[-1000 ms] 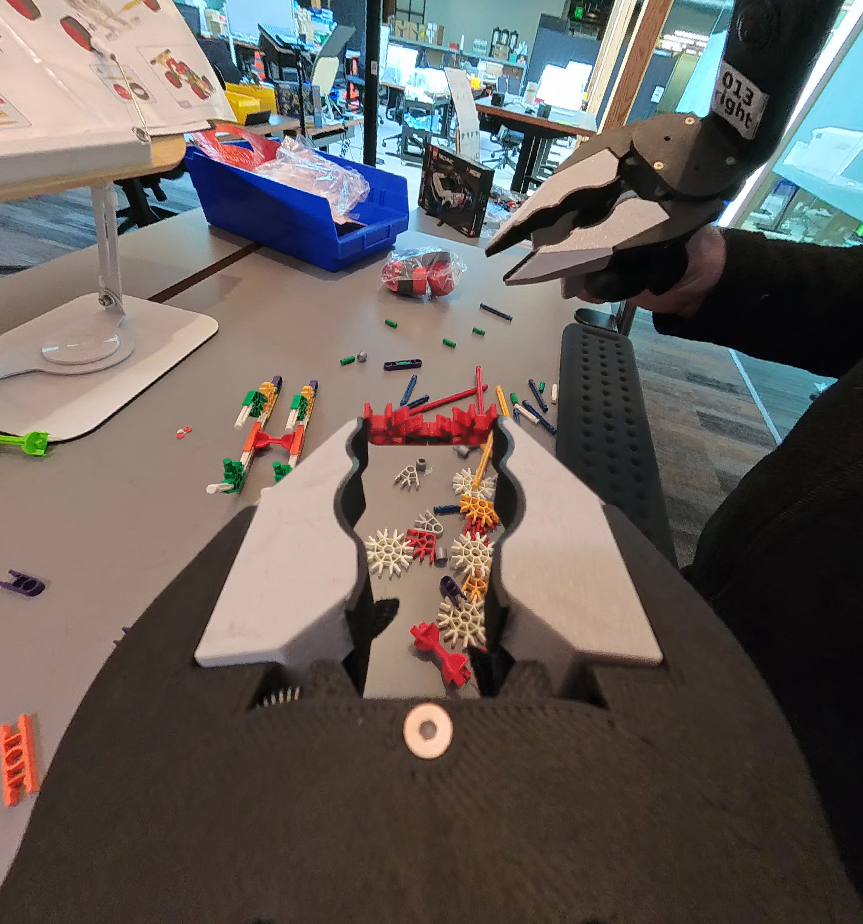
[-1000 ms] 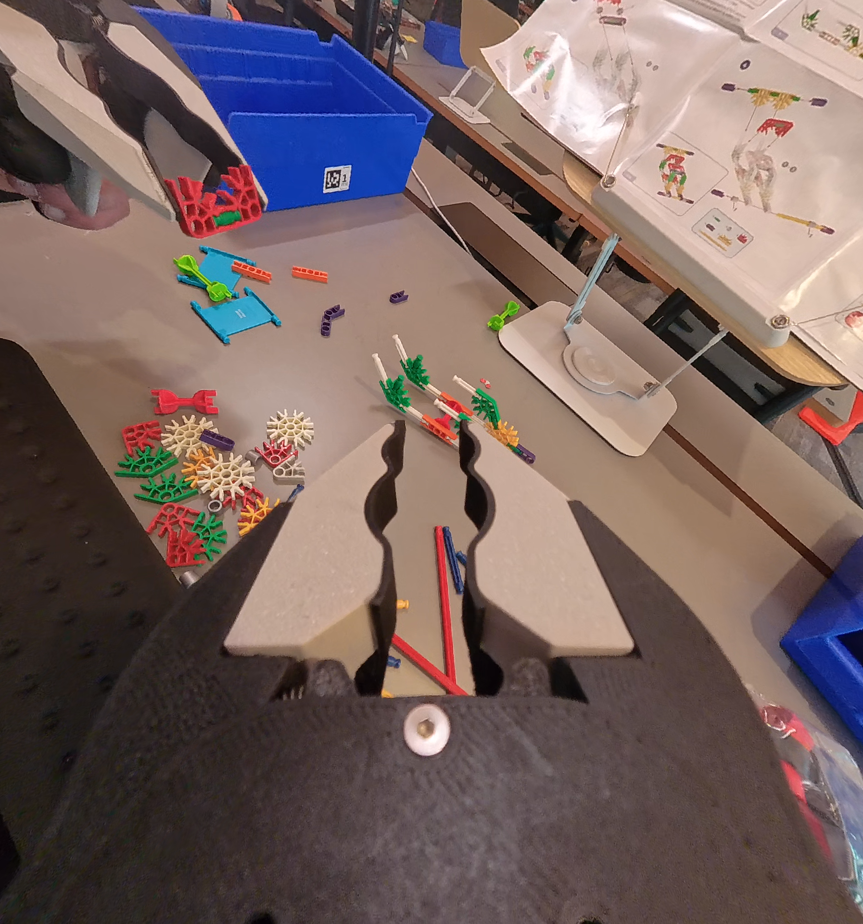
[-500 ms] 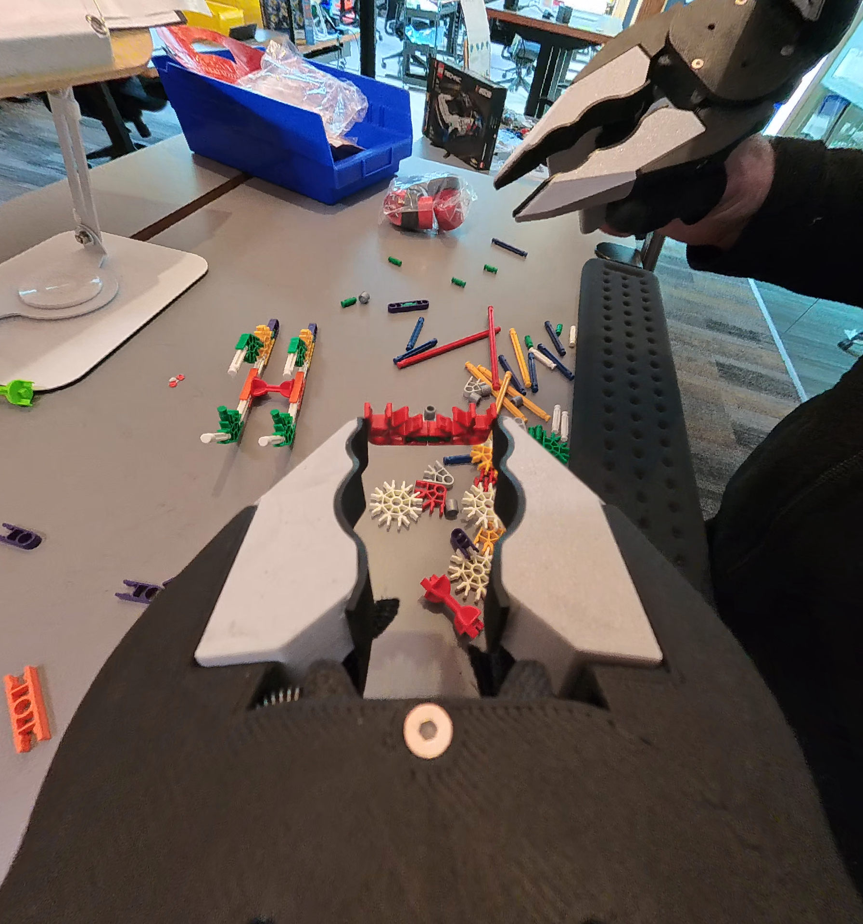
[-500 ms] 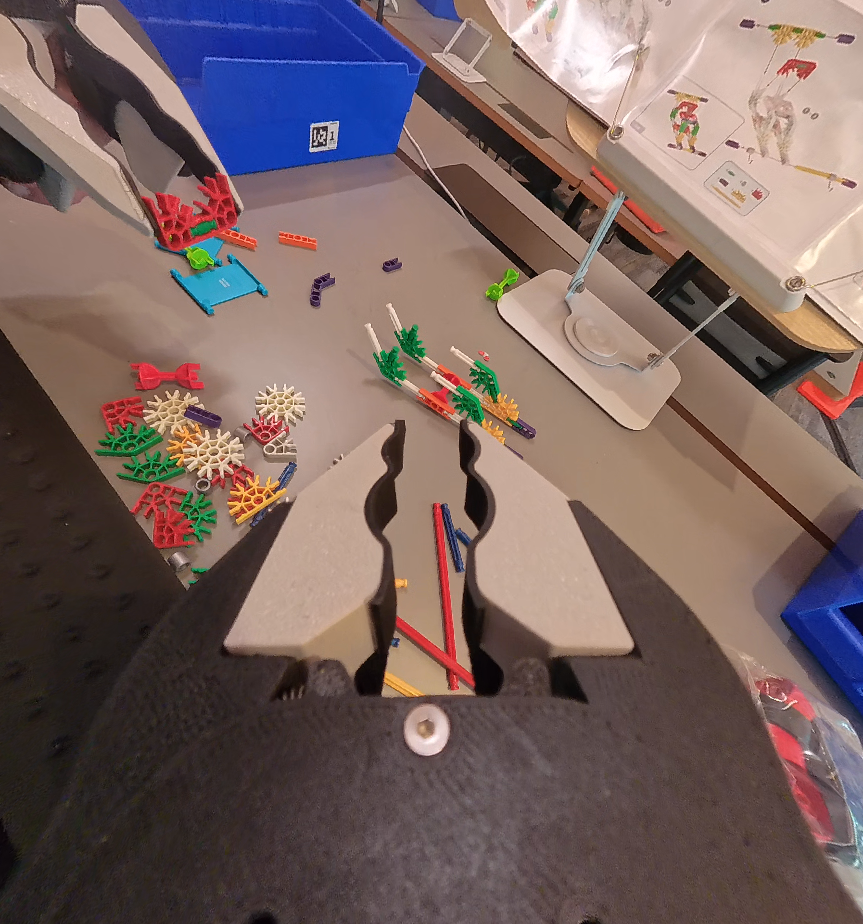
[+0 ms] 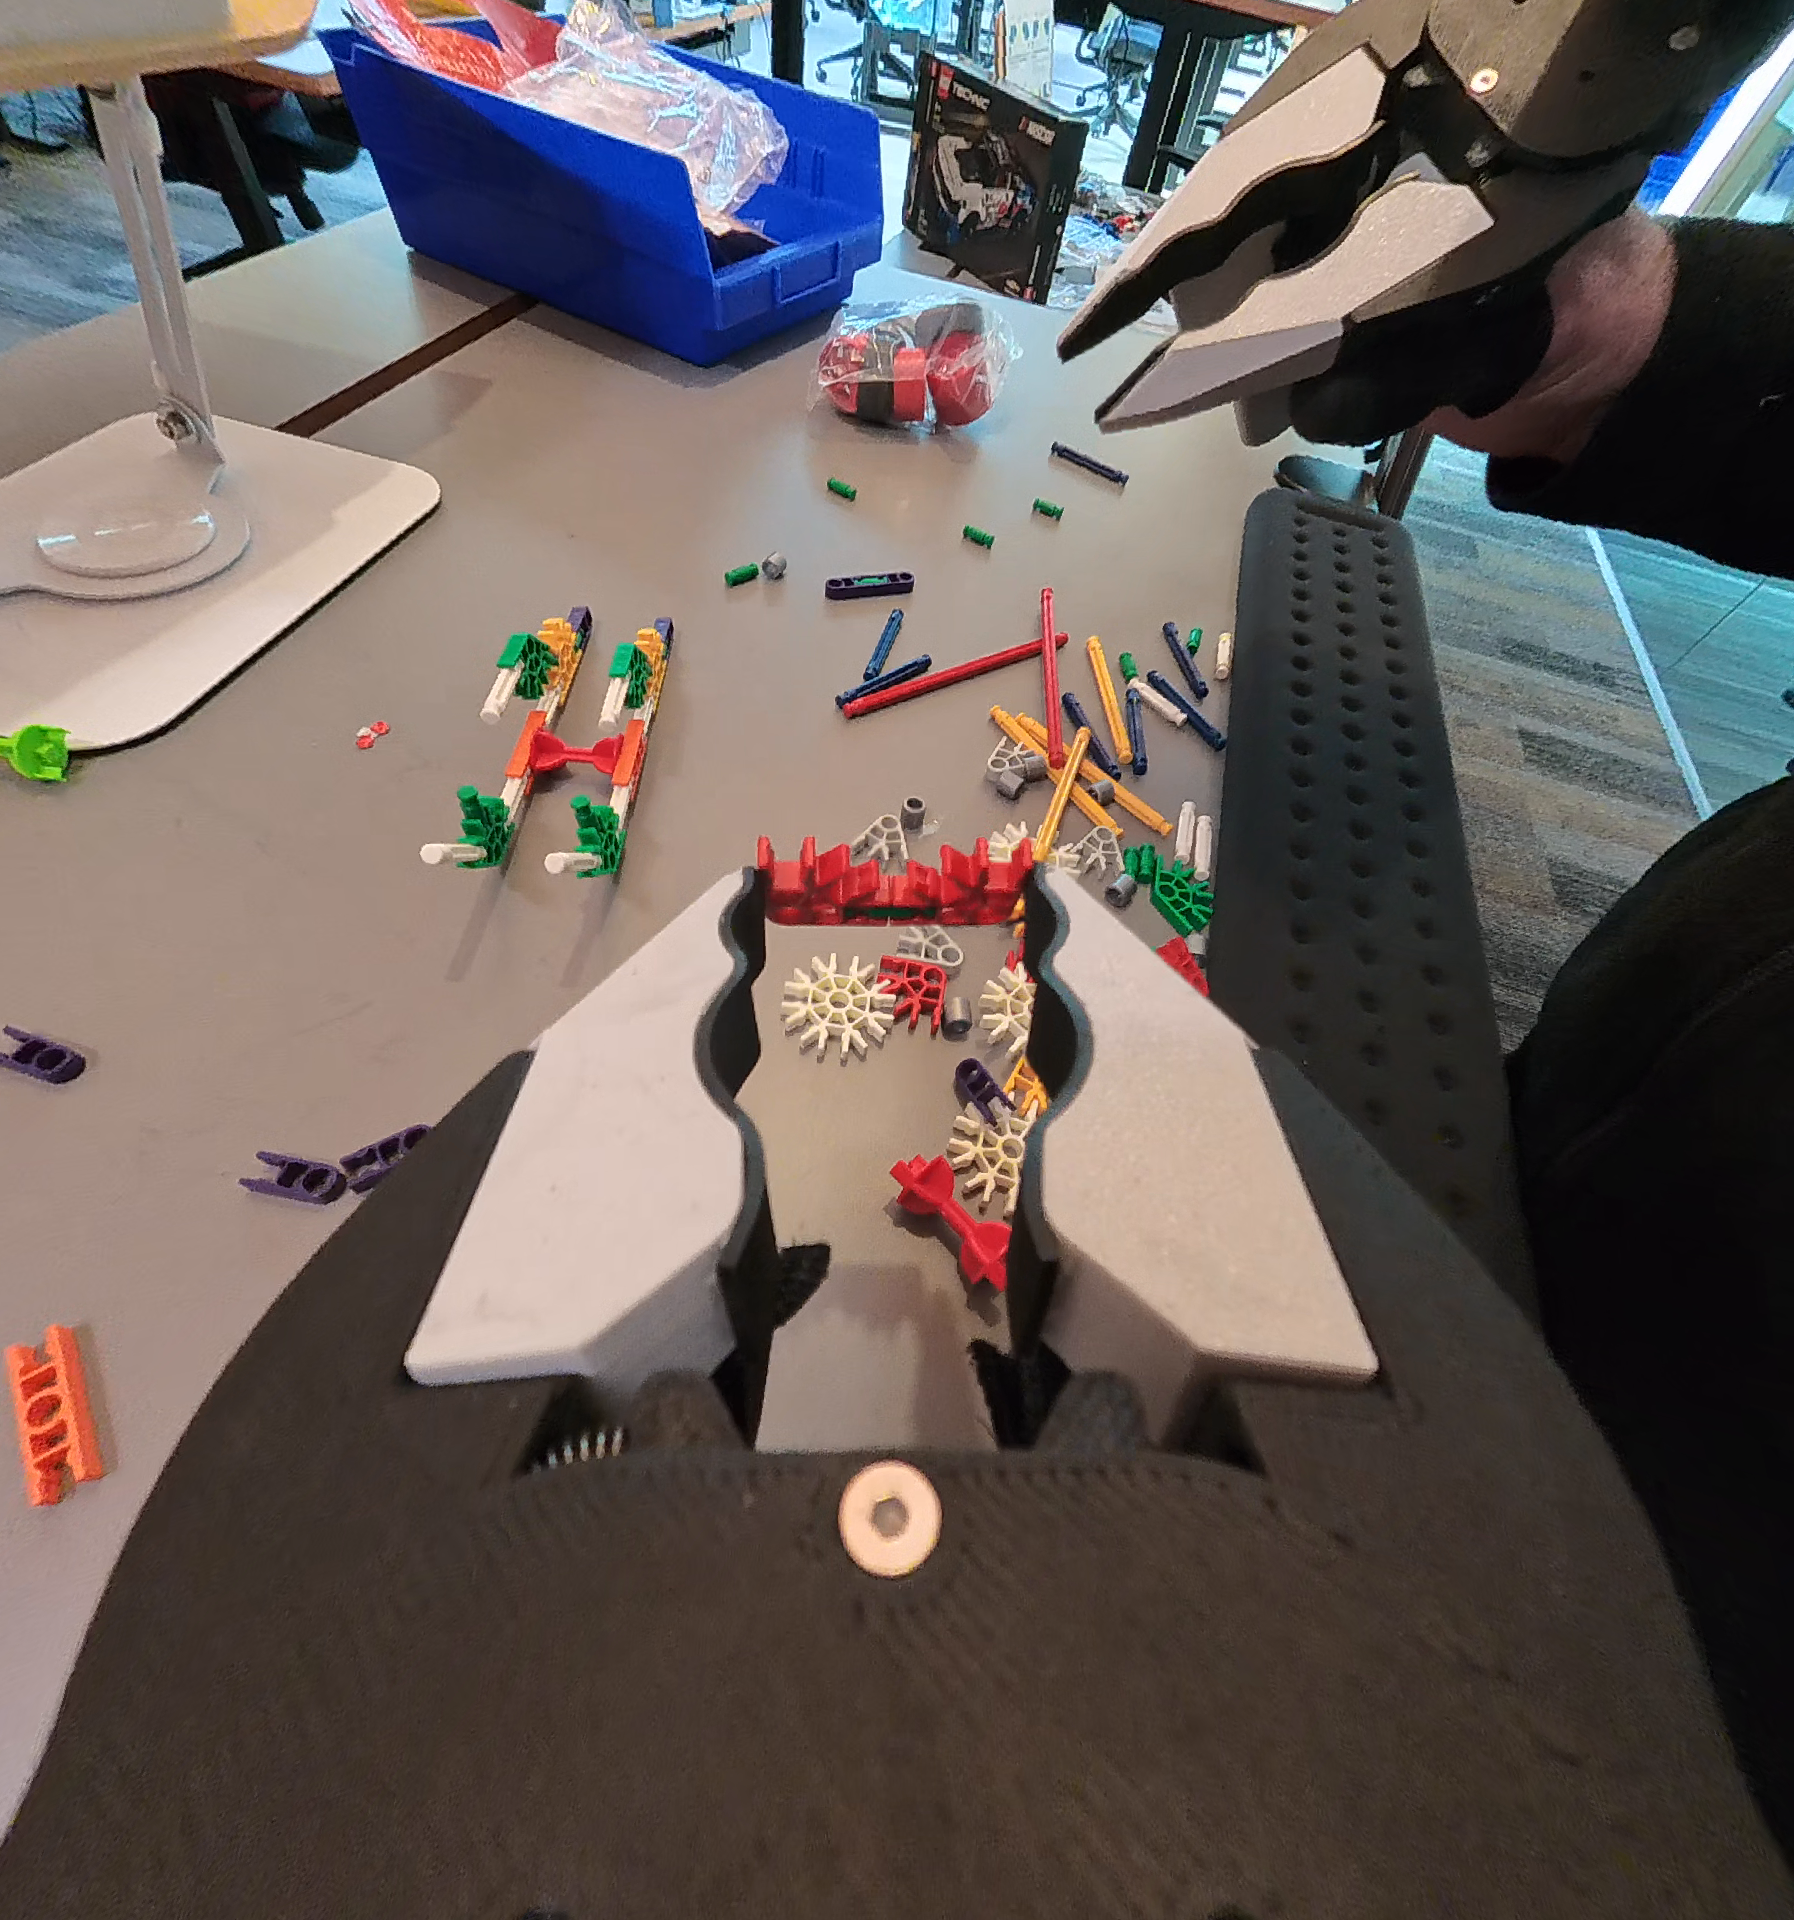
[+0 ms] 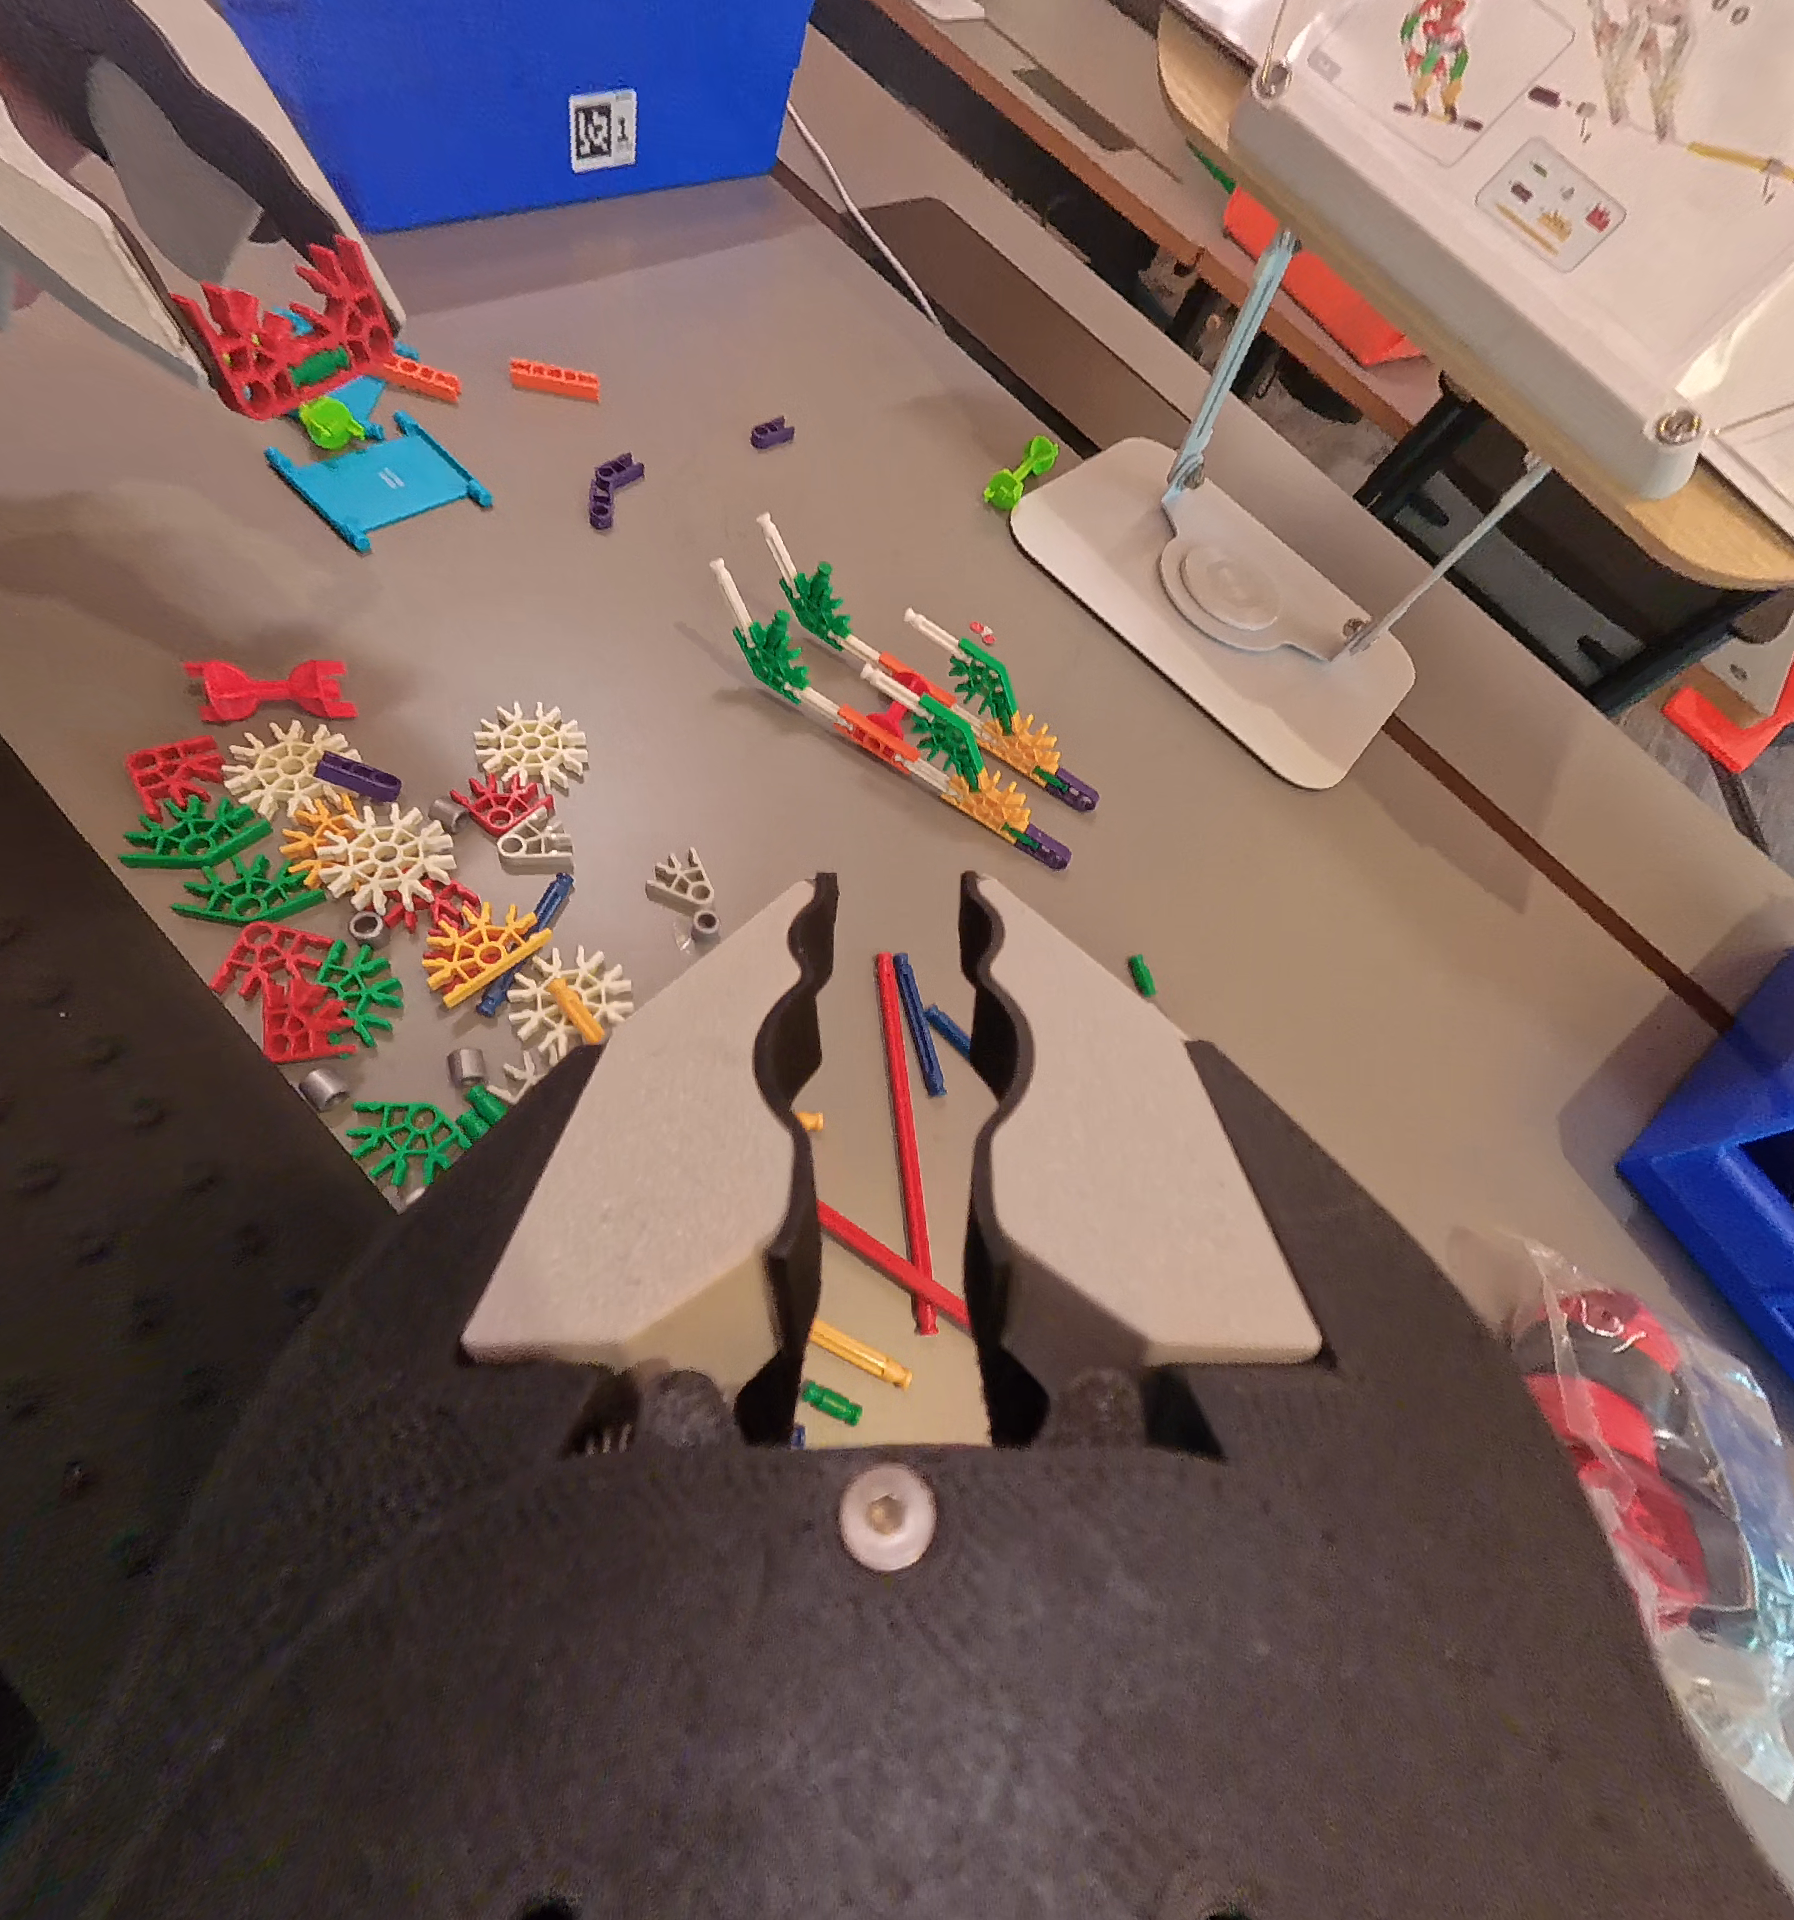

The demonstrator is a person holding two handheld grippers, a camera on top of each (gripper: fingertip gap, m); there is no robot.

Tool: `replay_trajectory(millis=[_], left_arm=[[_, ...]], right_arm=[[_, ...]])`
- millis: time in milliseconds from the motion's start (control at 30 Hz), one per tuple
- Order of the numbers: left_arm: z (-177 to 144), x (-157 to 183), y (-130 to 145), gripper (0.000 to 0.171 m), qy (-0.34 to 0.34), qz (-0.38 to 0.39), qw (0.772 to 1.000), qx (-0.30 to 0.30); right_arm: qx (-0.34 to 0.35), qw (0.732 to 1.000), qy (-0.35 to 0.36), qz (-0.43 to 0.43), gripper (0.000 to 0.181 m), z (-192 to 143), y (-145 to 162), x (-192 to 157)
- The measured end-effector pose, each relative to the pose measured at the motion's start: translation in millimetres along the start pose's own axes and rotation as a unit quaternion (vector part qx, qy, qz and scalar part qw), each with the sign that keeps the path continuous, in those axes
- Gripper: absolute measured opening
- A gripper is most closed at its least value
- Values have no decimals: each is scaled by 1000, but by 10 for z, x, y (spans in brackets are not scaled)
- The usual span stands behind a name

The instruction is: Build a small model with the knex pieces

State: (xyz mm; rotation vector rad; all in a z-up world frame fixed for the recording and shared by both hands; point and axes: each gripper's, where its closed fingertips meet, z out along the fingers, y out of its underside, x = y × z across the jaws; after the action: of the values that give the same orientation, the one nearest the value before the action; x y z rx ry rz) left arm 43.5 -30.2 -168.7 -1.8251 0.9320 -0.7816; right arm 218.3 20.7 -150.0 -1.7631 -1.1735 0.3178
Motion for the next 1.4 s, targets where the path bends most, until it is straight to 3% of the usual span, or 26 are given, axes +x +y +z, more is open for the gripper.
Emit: replay_trajectory(millis=[533,700,933,1200,1400], left_arm=[[189,-118,228,48,-55,47,996,-53],[210,-113,278,47,-57,43,996,-55],[239,-114,319,48,-62,39,996,-57],[301,-100,323,47,-64,38,996,-55],[399,-85,333,47,-60,39,996,-58]], right_arm=[[-52,999,-9,12,25,49,361,-21],[-103,993,5,49,24,62,646,125],[-153,984,-28,90,19,185,986,136],[-152,980,-96,79,18,307,941,-197],[-128,981,-126,75,14,570,712,-427]])
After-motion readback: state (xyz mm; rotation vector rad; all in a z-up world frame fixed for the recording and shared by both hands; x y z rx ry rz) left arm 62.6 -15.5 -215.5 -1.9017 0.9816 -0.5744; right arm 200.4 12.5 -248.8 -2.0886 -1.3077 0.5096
